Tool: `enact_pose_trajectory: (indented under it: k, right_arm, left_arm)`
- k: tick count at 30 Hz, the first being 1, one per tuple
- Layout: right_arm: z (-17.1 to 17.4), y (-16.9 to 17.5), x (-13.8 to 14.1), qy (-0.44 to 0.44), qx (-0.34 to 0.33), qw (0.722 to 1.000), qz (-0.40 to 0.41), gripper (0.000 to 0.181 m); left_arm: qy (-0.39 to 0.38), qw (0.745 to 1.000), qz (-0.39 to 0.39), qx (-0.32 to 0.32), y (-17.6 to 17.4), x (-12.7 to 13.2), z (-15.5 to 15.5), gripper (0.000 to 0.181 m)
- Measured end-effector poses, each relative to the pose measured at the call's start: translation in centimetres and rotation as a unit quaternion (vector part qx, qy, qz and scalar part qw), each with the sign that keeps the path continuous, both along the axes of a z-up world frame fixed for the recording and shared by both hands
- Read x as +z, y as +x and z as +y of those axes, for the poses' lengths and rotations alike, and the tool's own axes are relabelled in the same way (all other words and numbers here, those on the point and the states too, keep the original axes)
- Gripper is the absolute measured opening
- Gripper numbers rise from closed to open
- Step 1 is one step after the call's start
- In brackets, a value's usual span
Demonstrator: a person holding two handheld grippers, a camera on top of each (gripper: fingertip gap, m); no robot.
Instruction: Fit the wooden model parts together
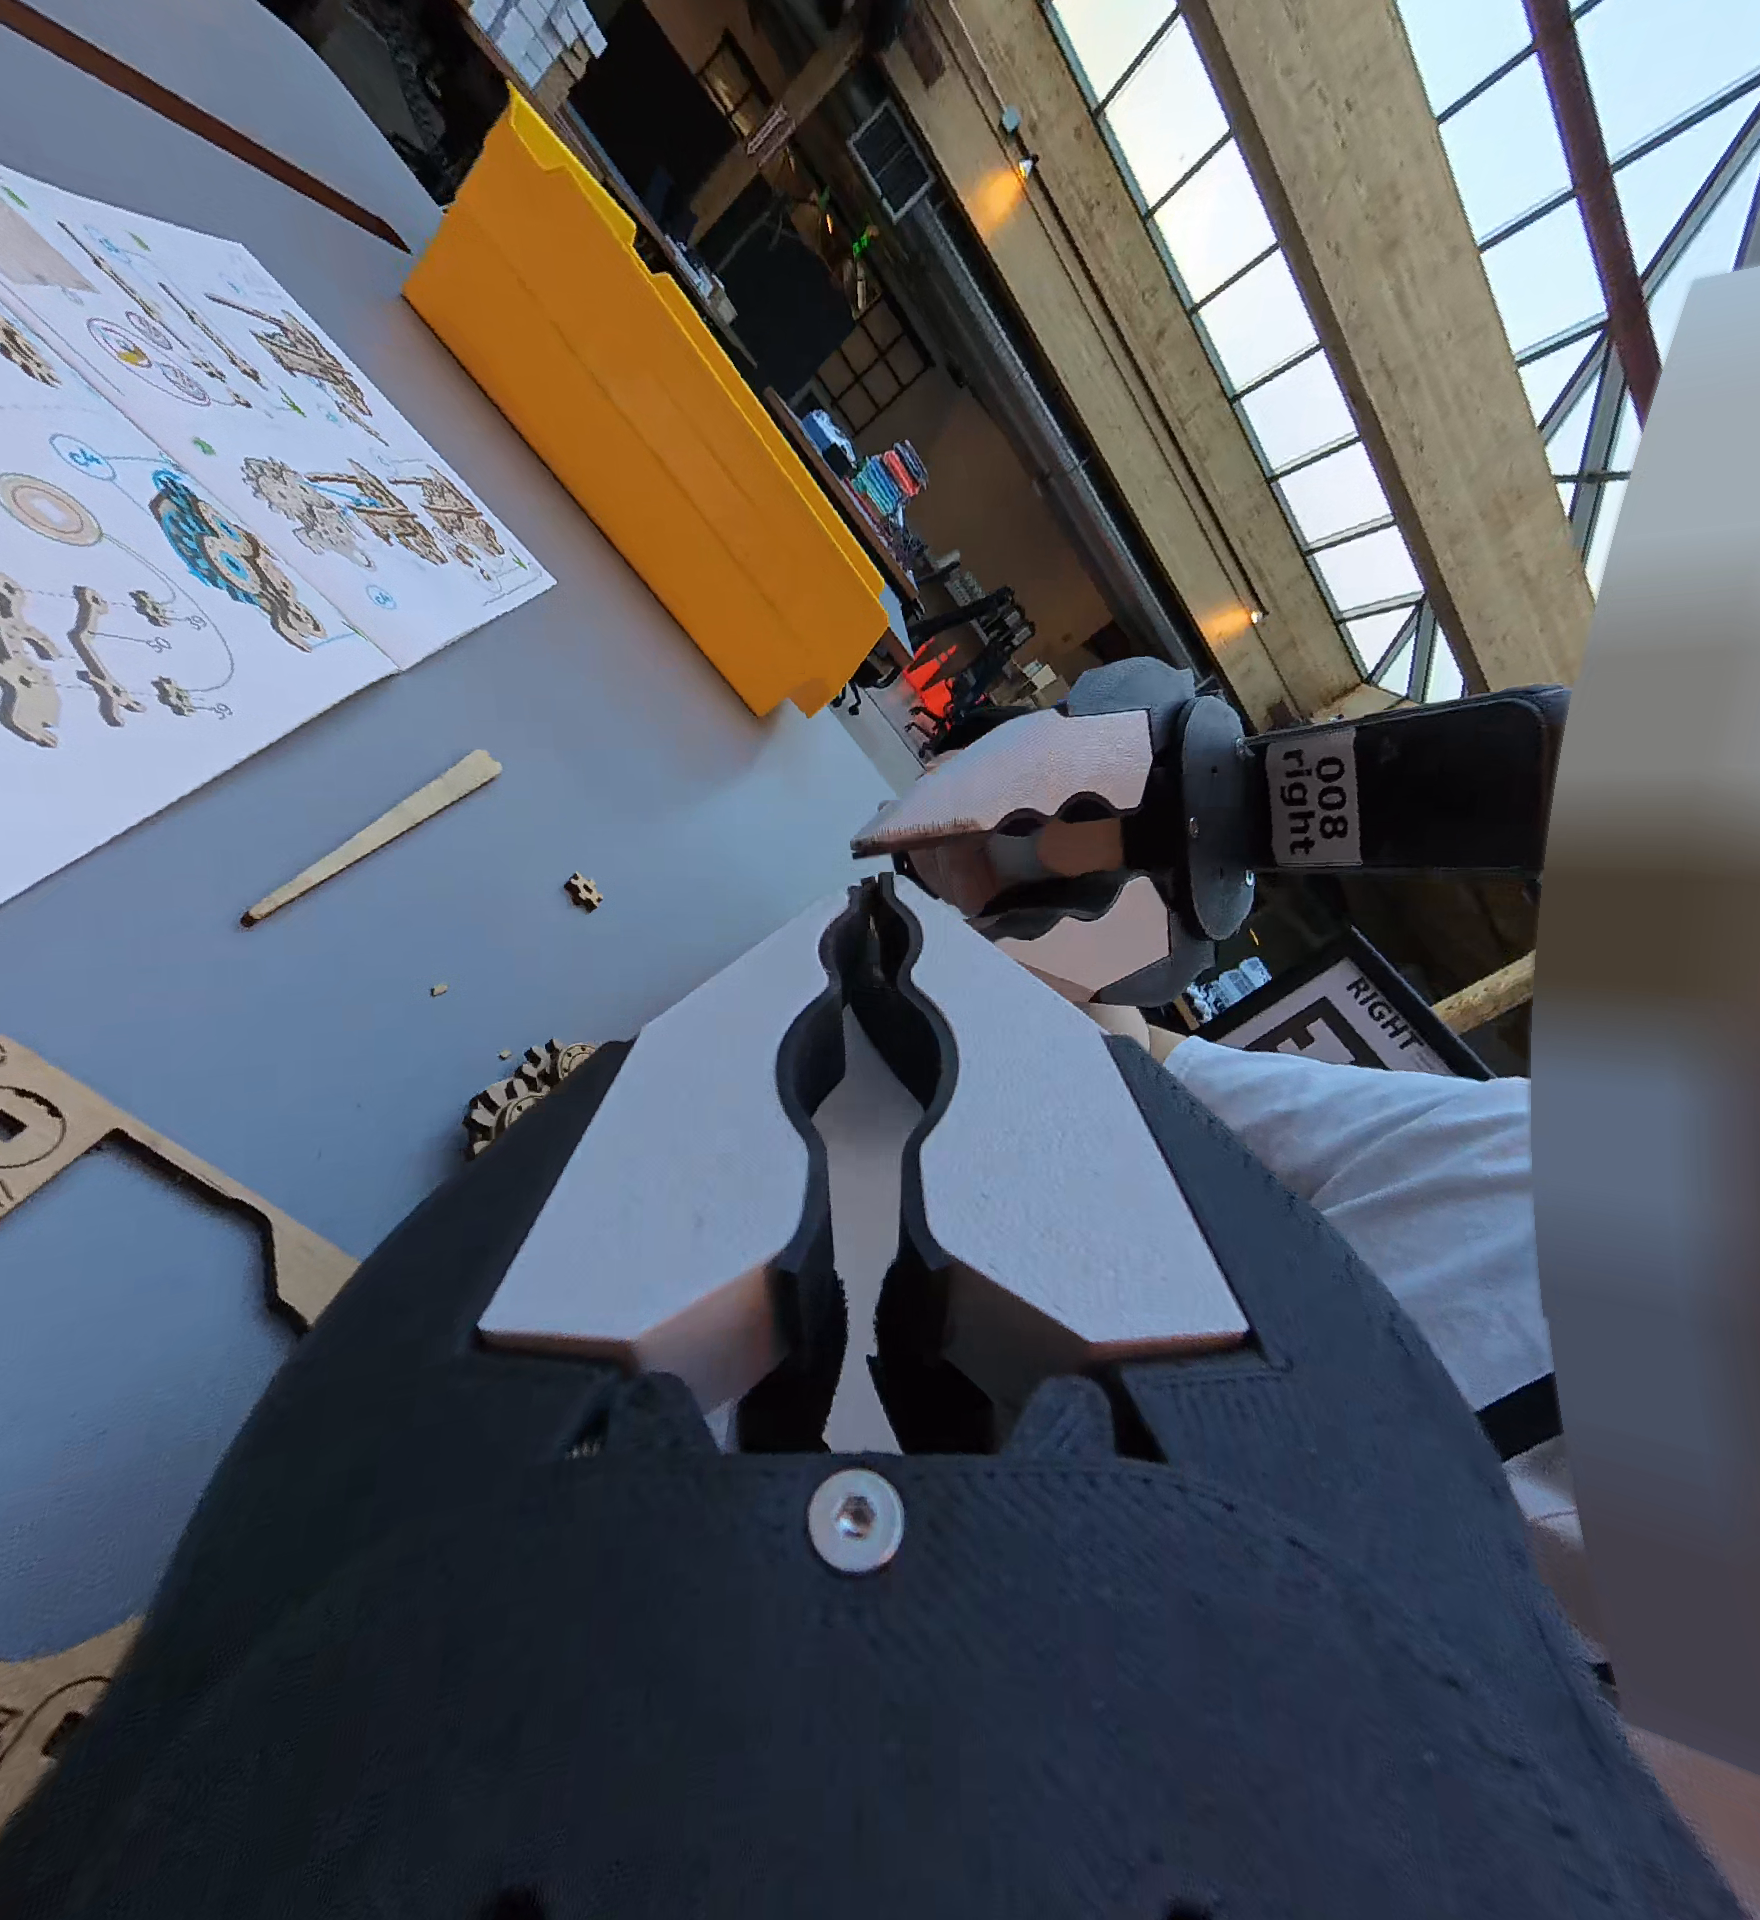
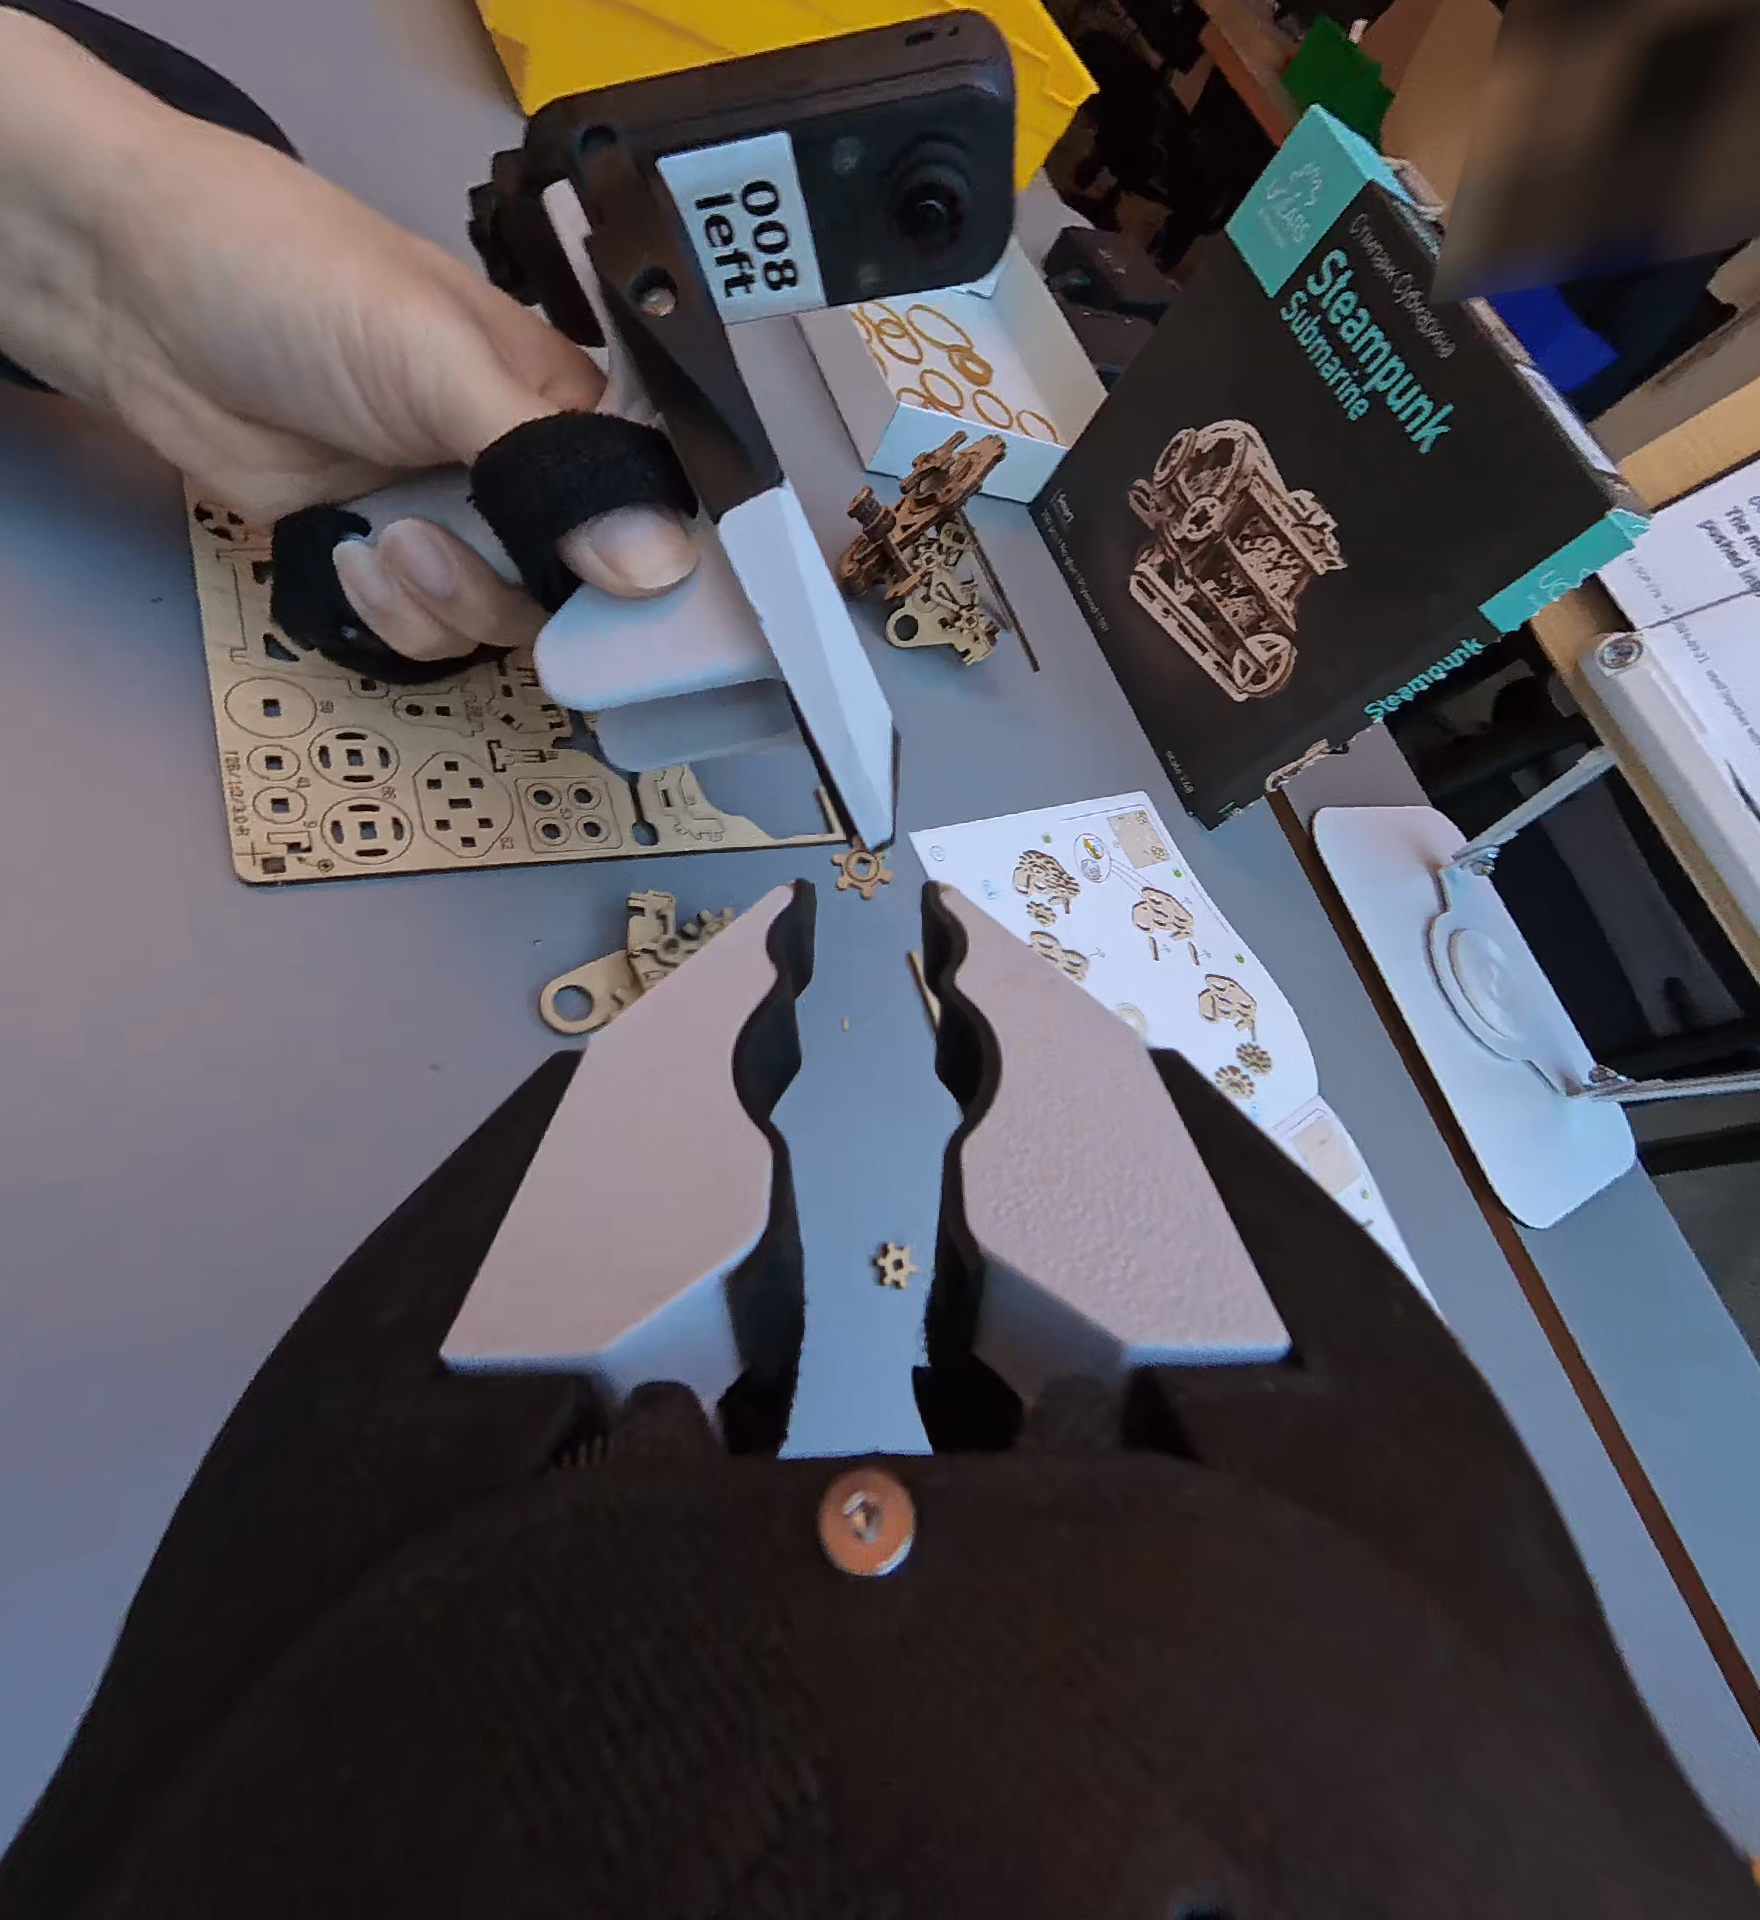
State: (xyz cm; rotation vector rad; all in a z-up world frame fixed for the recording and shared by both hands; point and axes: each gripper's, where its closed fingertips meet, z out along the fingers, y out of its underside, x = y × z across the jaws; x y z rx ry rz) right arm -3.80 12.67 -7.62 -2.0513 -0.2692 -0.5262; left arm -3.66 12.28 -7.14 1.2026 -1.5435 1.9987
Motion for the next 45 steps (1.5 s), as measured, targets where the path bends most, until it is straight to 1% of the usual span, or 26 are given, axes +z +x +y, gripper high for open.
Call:
enact_pose_trajectory:
  k: [2, 5, 6, 9, 11, 14, 17, 24, 27, 29, 32, 35, 39, 45]
  right_arm:
    - [0.0, 0.6, 0.5, 0.010, -0.023, 1.000, -0.010, 0.019]
    - [0.5, 0.1, 0.6, 0.024, -0.031, 0.999, 0.026, 0.021]
    - [0.6, 0.1, 0.5, 0.026, -0.036, 0.998, 0.033, 0.022]
    - [0.8, 0.6, 0.7, 0.034, -0.055, 0.998, 0.025, 0.020]
    - [0.9, 0.5, 0.6, 0.037, -0.054, 0.997, 0.035, 0.014]
    - [0.9, 0.5, 0.5, 0.035, -0.056, 0.997, 0.043, 0.014]
    - [0.9, 0.3, 0.5, 0.035, -0.050, 0.997, 0.039, 0.011]
    - [0.8, 0.3, 0.1, 0.016, -0.047, 0.999, 0.015, 0.010]
    - [0.6, 0.3, -0.8, -0.016, -0.034, 0.999, 0.012, 0.011]
    - [0.0, 0.3, -2.2, -0.056, -0.022, 0.998, 0.020, 0.011]
    - [-0.8, 0.3, -4.6, -0.110, -0.011, 0.992, 0.063, 0.010]
    - [-1.0, -0.4, -6.0, -0.139, 0.004, 0.984, 0.107, 0.010]
    - [-1.4, -0.5, -7.0, -0.175, 0.002, 0.979, 0.104, 0.011]
    - [-1.2, -0.7, -7.4, -0.185, 0.006, 0.977, 0.108, 0.010]
  left_arm:
    - [-0.001, 1.000, -0.003, 0.017, 0.3, 0.0, 0.3, 0.000]
    - [-0.007, 0.999, -0.012, 0.032, 0.4, 0.5, 0.4, 0.000]
    - [-0.003, 0.999, -0.017, 0.036, 0.5, 0.5, 0.4, 0.000]
    - [0.022, 0.998, -0.035, 0.043, 0.4, 0.5, 0.3, 0.000]
    - [0.032, 0.997, -0.044, 0.049, 0.4, 0.6, 0.3, 0.000]
    - [0.040, 0.996, -0.053, 0.053, 0.4, 0.8, 0.3, 0.000]
    - [0.042, 0.996, -0.055, 0.052, 0.4, 0.8, 0.3, 0.000]
    - [0.056, 0.996, -0.056, 0.050, 0.3, 0.6, 0.2, 0.000]
    - [0.086, 0.994, -0.055, 0.045, 0.3, -0.2, 0.0, 0.000]
    - [0.117, 0.990, -0.056, 0.049, 0.5, -0.8, 0.2, 0.009]
    - [0.187, 0.979, -0.071, 0.047, 0.8, -2.3, 0.6, 0.012]
    - [0.260, 0.961, -0.083, 0.046, 1.1, -4.0, 0.9, 0.015]
    - [0.286, 0.955, -0.077, 0.028, 0.9, -5.1, 0.2, 0.022]
    - [0.326, 0.942, -0.073, 0.017, 1.1, -6.3, -0.3, 0.026]
